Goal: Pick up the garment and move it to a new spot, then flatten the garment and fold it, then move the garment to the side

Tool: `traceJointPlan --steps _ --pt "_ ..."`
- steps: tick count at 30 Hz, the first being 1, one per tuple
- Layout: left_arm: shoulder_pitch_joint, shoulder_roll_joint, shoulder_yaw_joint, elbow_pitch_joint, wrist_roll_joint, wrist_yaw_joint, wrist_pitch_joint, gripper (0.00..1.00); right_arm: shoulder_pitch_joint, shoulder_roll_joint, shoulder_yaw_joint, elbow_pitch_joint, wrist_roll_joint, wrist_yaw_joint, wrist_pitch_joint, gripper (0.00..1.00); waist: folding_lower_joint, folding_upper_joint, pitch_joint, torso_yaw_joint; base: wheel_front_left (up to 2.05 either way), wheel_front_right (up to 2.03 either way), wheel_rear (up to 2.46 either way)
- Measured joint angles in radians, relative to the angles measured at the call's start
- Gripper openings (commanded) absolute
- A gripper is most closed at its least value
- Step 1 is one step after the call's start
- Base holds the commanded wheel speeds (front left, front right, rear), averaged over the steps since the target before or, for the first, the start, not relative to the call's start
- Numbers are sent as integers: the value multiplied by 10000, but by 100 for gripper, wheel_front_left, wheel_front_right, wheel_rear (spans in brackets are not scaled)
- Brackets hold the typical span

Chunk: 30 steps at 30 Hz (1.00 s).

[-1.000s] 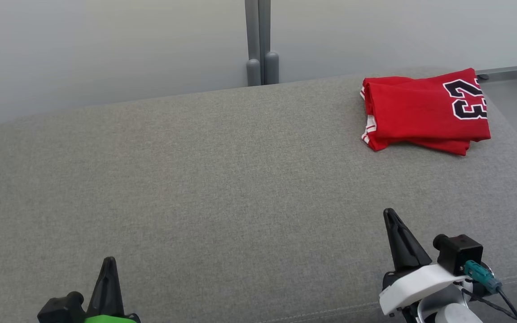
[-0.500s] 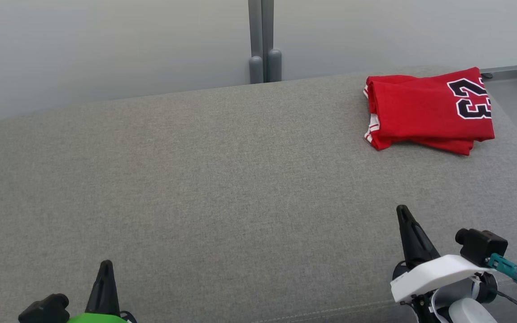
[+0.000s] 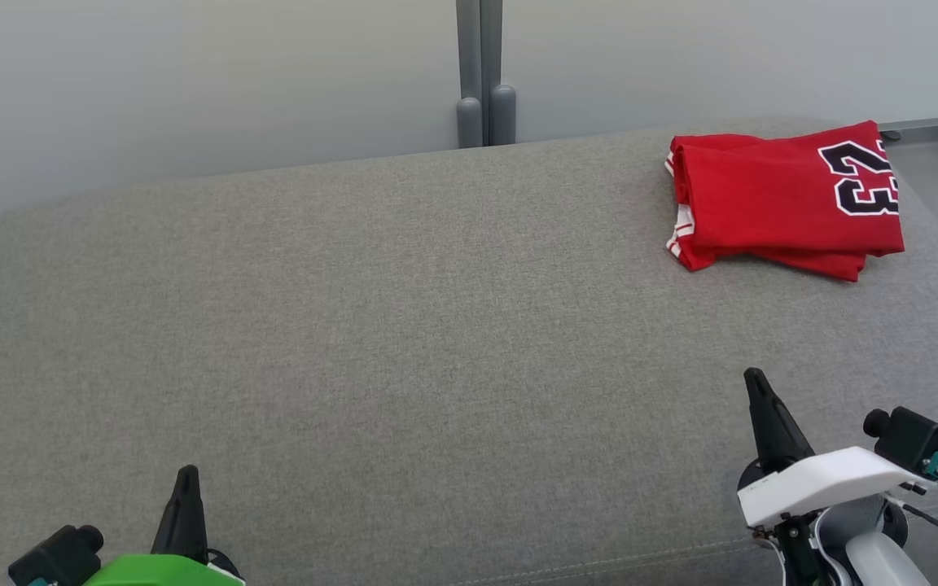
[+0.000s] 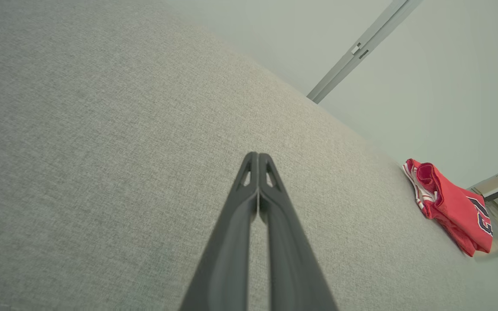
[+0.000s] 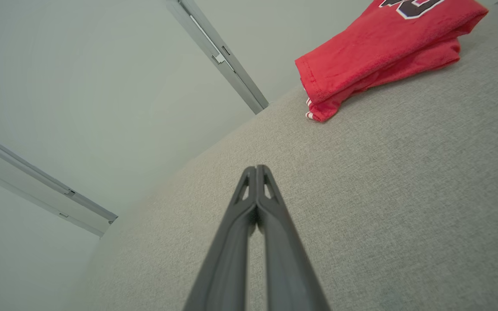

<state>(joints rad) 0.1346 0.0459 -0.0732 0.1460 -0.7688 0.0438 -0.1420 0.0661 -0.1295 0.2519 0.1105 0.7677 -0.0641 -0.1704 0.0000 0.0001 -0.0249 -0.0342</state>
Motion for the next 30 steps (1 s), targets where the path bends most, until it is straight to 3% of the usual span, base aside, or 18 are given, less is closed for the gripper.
traceJointPlan --steps 30 --pt "-735 19 489 520 -3731 -633 986 0 -428 38 -1243 577 4052 732 897 0 0 0 127 153 0 0 0"
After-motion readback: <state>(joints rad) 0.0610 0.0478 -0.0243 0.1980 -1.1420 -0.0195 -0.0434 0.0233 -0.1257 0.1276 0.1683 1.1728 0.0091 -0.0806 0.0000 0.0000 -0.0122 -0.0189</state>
